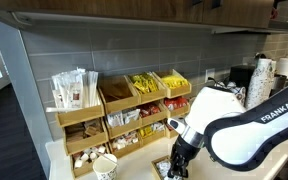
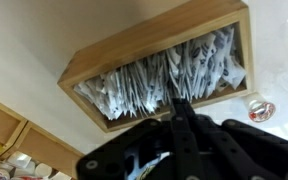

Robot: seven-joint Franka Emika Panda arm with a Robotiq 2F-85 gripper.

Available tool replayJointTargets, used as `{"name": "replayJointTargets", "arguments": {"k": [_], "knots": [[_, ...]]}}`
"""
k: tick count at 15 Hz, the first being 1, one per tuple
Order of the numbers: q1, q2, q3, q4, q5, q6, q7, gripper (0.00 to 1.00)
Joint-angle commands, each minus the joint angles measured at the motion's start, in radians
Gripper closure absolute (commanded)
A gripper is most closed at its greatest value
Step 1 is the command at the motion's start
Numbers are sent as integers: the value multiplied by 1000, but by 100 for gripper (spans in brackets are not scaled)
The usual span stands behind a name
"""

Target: Remove the sachet from the wooden box

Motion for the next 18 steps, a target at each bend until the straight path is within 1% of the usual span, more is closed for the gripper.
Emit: {"name": "replayJointTargets", "arguments": {"k": [1, 7, 8, 10, 11, 12, 13, 15, 17, 18], "knots": [[-1, -8, -8, 1, -20, -19, 3, 100], [-11, -28, 0, -1, -48, -23, 19, 100], [-11, -32, -1, -1, -52, -23, 18, 98], [-9, -32, -6, -1, -53, -24, 15, 73], [-3, -31, -10, 0, -45, -22, 7, 70], [-2, -29, -12, 0, -44, -22, 6, 64], [-1, -27, -13, 0, -41, -22, 3, 63], [0, -26, -15, 1, -39, -21, 1, 87], [-3, -28, -13, 0, -44, -22, 5, 99], [-4, -31, -13, -2, -45, -22, 6, 100]]}}
